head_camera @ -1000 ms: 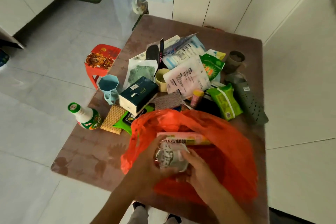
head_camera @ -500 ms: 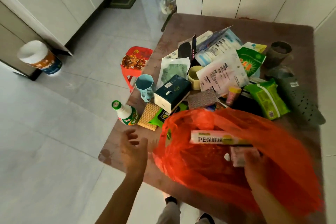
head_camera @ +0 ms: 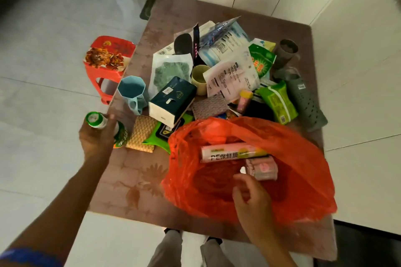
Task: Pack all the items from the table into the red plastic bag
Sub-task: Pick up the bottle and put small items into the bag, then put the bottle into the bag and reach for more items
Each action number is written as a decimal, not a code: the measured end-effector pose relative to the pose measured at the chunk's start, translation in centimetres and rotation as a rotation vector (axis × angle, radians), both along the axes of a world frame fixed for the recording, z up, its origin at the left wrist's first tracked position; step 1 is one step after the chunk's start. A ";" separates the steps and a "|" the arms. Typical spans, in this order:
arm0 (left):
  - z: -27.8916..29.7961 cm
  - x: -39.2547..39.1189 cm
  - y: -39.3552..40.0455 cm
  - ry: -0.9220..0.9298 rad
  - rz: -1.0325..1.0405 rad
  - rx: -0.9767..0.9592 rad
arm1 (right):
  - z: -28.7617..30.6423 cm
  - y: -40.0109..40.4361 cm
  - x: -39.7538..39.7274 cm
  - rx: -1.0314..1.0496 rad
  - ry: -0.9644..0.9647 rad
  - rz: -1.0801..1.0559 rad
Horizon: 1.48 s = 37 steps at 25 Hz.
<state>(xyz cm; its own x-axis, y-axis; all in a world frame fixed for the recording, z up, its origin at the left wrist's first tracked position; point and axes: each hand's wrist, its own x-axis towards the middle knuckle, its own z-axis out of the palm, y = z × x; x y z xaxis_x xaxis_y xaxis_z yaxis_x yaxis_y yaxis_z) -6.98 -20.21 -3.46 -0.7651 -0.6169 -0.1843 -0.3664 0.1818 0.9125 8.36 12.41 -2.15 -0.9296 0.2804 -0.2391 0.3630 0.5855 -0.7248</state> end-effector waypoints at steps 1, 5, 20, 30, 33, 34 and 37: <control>2.0 0.8 0.7 0.046 -0.064 -0.008 | 1.1 -0.6 -0.5 -0.034 0.016 -0.001; 10.8 4.8 5.9 0.228 -0.448 0.044 | 5.5 -3.9 -3.1 -0.156 0.146 0.289; 0.4 10.5 17.6 0.083 -1.088 -0.293 | -7.4 0.1 -2.1 -0.054 0.035 0.302; 8.8 9.2 11.2 0.011 -0.352 0.214 | -7.0 -4.9 -4.9 -0.088 0.051 0.365; 13.9 8.5 10.9 0.179 -0.522 0.428 | -6.6 -4.7 -5.3 0.014 0.057 0.445; 14.3 8.1 11.1 0.163 -0.605 0.411 | -5.5 -4.4 -5.6 0.054 -0.003 0.491; 13.4 7.2 12.7 0.070 -0.670 0.411 | -0.6 -2.0 -6.6 0.031 0.021 0.487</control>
<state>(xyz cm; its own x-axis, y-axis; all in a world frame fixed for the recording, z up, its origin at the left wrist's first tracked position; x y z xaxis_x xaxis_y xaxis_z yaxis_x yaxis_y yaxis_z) 0.20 -7.52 9.97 -0.9681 0.0870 -0.2350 -0.2370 -0.0133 0.9714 1.77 10.40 -2.75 -0.9590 -0.1816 -0.2175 0.0271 0.7052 -0.7084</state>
